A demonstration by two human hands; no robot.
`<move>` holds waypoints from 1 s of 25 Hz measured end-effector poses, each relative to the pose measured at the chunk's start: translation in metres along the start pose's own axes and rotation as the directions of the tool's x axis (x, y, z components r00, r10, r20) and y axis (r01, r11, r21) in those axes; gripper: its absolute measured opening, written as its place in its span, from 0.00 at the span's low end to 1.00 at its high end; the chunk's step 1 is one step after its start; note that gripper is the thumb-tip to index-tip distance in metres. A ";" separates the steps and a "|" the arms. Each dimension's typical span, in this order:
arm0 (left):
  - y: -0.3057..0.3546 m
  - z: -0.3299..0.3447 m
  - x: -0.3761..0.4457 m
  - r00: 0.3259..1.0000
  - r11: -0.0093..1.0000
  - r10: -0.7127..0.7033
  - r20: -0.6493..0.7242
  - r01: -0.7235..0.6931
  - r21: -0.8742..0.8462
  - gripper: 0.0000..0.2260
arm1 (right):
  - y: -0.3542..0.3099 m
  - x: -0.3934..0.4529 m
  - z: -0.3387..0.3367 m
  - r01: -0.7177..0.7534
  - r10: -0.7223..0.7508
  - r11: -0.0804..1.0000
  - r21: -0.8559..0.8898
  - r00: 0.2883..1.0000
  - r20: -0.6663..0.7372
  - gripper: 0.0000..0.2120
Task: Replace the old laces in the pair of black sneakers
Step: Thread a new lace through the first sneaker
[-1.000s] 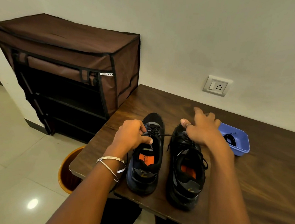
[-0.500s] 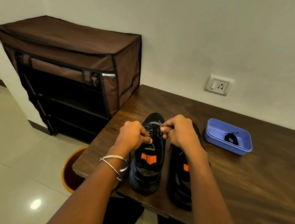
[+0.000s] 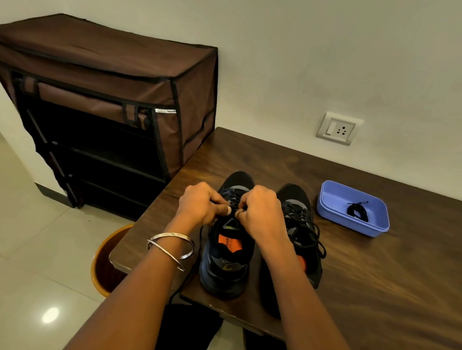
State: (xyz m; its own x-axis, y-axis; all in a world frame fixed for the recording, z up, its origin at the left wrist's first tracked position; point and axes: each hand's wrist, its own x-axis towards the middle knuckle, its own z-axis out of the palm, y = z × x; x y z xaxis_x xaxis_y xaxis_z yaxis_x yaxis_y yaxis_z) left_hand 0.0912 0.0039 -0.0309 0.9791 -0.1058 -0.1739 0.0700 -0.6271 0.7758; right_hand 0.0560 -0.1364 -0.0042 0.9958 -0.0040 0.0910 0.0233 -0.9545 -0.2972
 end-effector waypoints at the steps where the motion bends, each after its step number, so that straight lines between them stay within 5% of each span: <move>1: 0.000 0.000 0.000 1.000 1.000 -0.010 -0.001 0.010 -0.026 0.03 | -0.003 0.001 0.002 0.006 -0.006 1.000 -0.011 1.000 0.001 0.07; 7: -0.001 -0.003 -0.005 0.998 0.984 -0.057 0.013 0.058 -0.168 0.02 | -0.003 0.000 0.015 -0.012 0.014 0.998 0.057 0.999 -0.039 0.08; 13: -0.003 -0.004 -0.004 0.998 0.982 -0.052 0.026 0.056 -0.183 0.02 | 0.005 -0.004 0.031 0.092 -0.084 0.990 0.105 0.994 -0.075 0.08; 17: -0.003 -0.004 -0.005 0.999 0.980 -0.044 0.023 0.048 -0.195 0.02 | 0.005 -0.004 0.037 0.055 -0.017 0.972 0.228 0.987 -0.162 0.07; 25: -0.004 -0.003 -0.004 1.000 0.986 0.003 -0.008 -0.004 -0.164 0.03 | 0.013 -0.002 0.034 0.046 0.005 0.897 0.440 0.993 -0.114 0.03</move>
State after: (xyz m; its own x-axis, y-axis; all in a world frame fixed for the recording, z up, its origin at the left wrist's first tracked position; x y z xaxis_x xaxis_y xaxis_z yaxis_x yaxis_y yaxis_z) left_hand 0.0875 0.0092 -0.0315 0.9807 -0.1015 -0.1672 0.0967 -0.4913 0.8656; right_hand 0.0571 -0.1383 -0.0405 0.9794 -0.0429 0.1973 0.1054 -0.7249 -0.6808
